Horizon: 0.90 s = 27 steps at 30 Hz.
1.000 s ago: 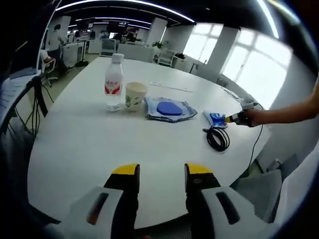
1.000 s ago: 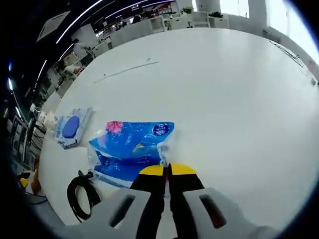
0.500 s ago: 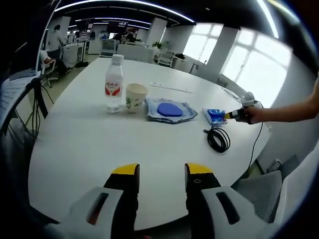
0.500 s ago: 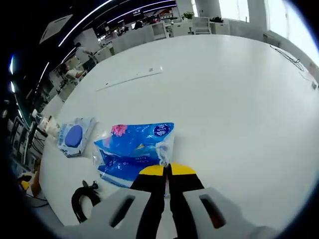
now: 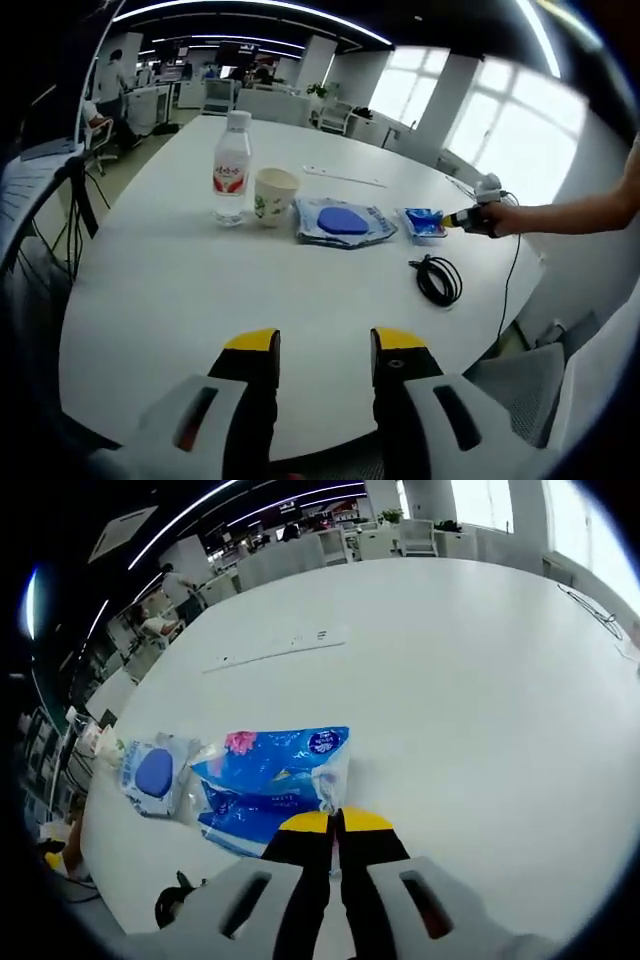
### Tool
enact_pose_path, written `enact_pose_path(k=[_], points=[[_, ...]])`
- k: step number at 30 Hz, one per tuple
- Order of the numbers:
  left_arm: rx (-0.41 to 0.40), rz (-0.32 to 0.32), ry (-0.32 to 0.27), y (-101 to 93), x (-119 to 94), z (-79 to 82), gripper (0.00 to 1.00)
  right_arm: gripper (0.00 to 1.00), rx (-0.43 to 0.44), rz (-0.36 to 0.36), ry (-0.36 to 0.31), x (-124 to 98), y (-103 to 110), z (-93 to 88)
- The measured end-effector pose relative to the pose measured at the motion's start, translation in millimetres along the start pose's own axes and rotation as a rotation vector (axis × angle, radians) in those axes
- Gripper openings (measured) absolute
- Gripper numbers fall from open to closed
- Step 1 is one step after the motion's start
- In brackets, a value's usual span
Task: Arrange the tabletop items into an orderly group along one side of the table until the central work area is clear of visible clutter.
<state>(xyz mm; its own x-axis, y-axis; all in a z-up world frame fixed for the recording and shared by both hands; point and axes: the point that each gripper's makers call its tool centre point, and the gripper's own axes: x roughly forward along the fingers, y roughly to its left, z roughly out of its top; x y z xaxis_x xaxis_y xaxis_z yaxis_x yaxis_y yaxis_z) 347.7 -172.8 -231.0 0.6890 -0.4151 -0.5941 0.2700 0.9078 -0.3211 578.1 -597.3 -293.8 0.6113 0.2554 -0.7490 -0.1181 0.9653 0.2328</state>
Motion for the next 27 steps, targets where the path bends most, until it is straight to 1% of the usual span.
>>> enact_pose_path(k=[2,5,10,14,19,24,27], points=[[0.002,0.001,0.000,0.7,0.3,2.0,0.35,0.00,-0.008,0.021,0.008,4.7,8.0,1.0],[0.004,0.000,-0.002,1.9,0.2,5.9,0.35,0.00,0.005,0.045,0.021,12.2,14.4,2.5],[0.006,0.004,-0.004,5.0,-0.6,9.4,0.35,0.00,-0.037,0.074,0.069,20.2,23.8,-2.5],[0.005,0.006,0.000,6.9,-1.4,9.2,0.35,0.00,-0.057,0.067,0.087,20.8,24.3,-6.5],[0.006,0.005,0.002,8.0,-1.0,9.4,0.35,0.00,-0.026,0.057,0.102,21.8,17.9,-11.4],[0.007,0.001,0.000,5.6,0.8,10.9,0.35,0.03,-0.013,0.057,0.091,20.8,17.2,-8.7],[0.009,-0.003,0.000,3.6,2.2,11.7,0.36,0.07,-0.001,0.051,0.089,20.9,15.7,-7.1]])
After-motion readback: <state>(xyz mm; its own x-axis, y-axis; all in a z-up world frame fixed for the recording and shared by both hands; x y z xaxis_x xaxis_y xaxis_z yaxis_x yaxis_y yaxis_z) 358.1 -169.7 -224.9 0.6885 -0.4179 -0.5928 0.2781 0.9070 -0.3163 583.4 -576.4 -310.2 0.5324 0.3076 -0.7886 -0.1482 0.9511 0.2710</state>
